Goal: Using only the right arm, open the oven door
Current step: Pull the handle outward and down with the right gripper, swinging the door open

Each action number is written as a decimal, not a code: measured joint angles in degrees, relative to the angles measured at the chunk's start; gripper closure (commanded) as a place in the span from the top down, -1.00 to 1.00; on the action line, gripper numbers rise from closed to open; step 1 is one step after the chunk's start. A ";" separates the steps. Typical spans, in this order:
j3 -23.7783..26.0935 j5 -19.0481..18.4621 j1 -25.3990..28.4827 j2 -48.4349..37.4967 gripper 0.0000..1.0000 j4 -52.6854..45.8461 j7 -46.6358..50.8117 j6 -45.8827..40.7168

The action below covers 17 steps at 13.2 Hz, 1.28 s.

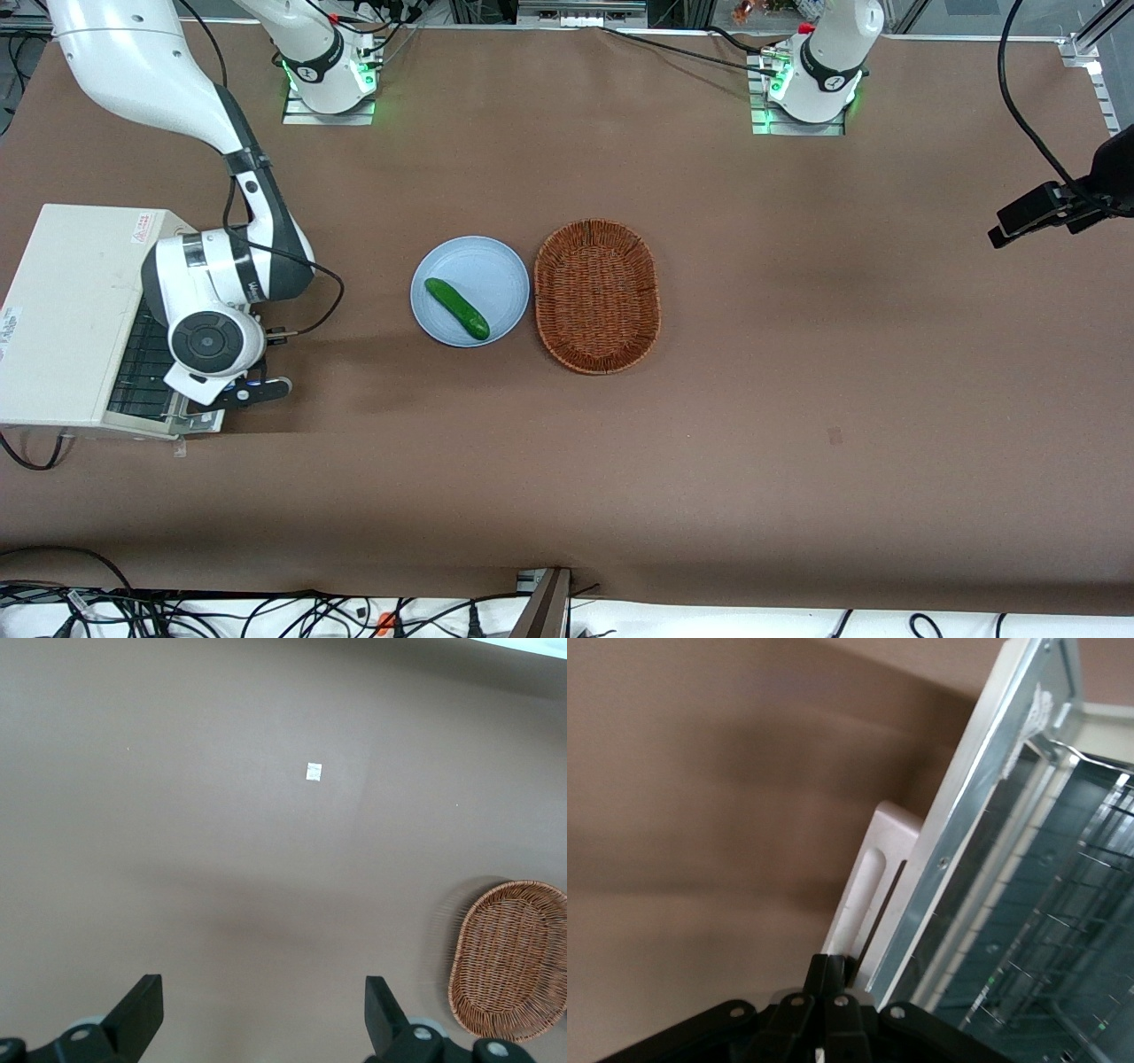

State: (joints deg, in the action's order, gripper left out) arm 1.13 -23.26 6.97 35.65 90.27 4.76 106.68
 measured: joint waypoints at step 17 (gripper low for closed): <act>0.00 5.37 -1.34 7.79 -1.00 -0.47 1.27 9.14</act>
State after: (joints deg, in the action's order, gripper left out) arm 1.13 -17.89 5.63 43.44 89.81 6.03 115.82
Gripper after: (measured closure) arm 0.991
